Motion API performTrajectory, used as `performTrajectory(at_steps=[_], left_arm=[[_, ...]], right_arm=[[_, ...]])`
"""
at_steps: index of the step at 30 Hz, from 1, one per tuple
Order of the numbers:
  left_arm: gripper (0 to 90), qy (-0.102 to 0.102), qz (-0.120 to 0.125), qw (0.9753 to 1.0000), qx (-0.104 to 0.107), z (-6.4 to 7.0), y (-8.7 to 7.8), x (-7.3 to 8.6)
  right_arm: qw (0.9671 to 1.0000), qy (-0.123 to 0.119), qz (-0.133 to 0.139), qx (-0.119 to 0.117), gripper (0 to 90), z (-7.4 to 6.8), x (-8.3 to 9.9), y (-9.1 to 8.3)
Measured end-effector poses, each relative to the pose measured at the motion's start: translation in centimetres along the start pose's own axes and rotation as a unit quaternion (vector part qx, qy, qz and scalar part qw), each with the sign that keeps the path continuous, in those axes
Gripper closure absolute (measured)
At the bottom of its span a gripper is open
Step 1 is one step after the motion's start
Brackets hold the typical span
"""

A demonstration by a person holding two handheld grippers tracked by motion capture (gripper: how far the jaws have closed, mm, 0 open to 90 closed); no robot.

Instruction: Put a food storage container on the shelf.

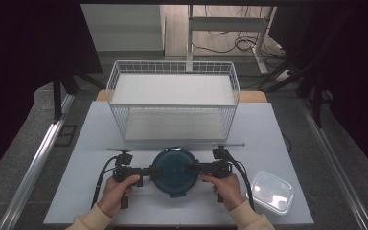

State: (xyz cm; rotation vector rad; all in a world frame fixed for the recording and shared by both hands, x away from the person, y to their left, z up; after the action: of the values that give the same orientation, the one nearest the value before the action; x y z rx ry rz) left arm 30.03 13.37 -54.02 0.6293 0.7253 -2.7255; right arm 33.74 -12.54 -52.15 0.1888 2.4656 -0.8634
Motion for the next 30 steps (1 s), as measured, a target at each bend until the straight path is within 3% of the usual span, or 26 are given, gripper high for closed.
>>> performTrajectory(at_steps=[12,30], left_arm=[[44.4,0.012,-0.004,0.9999,0.0,0.4,-0.3,0.0],[46.2,0.035,0.013,0.9993,-0.007,1.6,-1.0,-0.7]], right_arm=[[1.0,-0.002,0.008,-0.005,37.5,-0.1,0.5,-0.4],[0.9994,-0.012,0.03,-0.014,38.7,-0.9,0.1,-1.2]])
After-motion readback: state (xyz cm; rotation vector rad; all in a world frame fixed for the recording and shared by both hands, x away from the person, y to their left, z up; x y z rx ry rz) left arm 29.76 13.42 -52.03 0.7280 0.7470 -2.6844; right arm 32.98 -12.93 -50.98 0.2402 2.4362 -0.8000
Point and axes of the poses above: each handheld gripper's, and its own axes: y roughly forward along the jaws, x roughly out of its underside, z roughly to its right, the point moved 4 cm from there along y, roughly forward along the jaws, and after that the axes turned 3 degrees about z, right-handed, at the moved point
